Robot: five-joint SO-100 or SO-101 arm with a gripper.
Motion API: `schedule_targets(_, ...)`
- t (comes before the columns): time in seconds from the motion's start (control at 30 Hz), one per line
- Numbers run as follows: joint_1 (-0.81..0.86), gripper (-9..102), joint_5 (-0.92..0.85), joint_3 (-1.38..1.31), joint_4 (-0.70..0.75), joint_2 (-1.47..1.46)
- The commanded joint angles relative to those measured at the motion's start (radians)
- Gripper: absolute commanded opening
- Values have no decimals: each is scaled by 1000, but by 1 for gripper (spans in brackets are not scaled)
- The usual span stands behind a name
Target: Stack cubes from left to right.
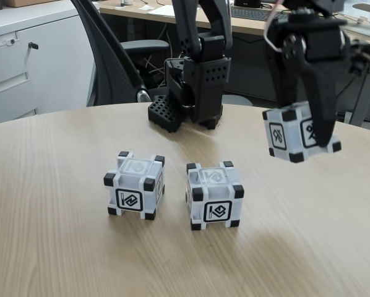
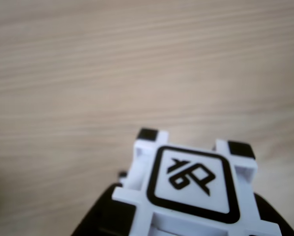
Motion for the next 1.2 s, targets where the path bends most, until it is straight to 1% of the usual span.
schedule_targets(0.0, 58, 0, -46, -41, 3, 67)
schedule_targets(0.23, 193, 0, -133, -40, 5, 69)
schedule_targets(0.97, 687, 0, -462, -31, 6, 69)
schedule_targets(1.17, 824, 0, -584, -31, 6, 67)
